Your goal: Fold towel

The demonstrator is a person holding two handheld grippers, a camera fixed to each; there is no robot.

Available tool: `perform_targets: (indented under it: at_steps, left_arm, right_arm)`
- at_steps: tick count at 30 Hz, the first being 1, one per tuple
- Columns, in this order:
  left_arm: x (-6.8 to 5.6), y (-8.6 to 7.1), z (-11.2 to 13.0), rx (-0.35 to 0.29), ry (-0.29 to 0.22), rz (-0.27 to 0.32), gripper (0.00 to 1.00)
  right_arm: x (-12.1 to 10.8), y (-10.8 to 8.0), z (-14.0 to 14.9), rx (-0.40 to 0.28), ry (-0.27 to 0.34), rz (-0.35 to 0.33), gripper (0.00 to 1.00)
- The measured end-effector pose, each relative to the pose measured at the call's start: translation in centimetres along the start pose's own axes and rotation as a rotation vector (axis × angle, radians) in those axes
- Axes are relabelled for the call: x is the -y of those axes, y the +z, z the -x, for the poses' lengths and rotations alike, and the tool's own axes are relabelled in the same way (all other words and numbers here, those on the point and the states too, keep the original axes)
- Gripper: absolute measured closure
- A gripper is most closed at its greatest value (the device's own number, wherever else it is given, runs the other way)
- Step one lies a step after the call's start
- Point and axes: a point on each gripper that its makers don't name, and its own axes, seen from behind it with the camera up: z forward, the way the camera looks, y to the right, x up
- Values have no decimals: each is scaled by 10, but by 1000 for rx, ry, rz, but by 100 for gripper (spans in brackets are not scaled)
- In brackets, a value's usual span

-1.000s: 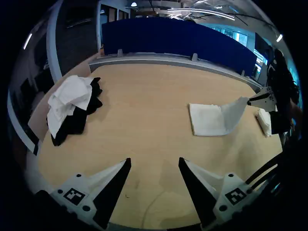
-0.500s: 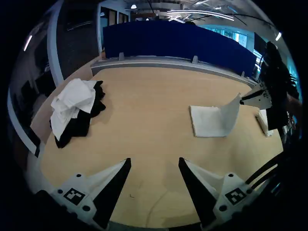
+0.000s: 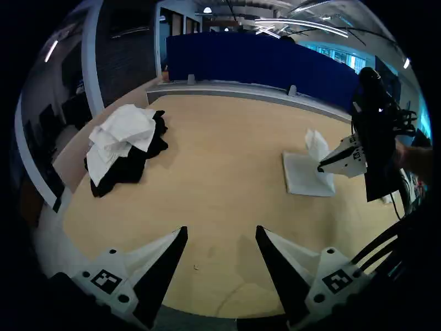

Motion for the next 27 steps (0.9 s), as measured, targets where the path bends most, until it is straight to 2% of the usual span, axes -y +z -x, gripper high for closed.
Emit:
perform_targets:
  at_steps: [3, 6, 13, 18, 20, 22, 27]
  left_arm:
    - [2, -2, 4, 2, -12, -7, 9]
    - [2, -3, 5, 2, -21, -8, 9]
    - [4, -2, 3, 2, -21, -8, 9]
    - [3, 1, 2, 2, -14, -6, 9]
    - [3, 1, 2, 2, -12, -5, 9]
    - [2, 2, 2, 2, -12, -4, 9]
    - [-1, 2, 1, 1, -15, 1, 9]
  right_arm:
    - [8, 17, 3, 18, 26, -20, 94]
    - [10, 24, 5, 26, 43, -27, 93]
    - [9, 21, 6, 22, 46, -22, 88]
    - [6, 17, 4, 12, 51, -17, 67]
    - [5, 15, 4, 7, 54, -16, 49]
    - [4, 13, 3, 3, 55, -13, 36]
    - [0, 9, 3, -2, 57, 0, 30]
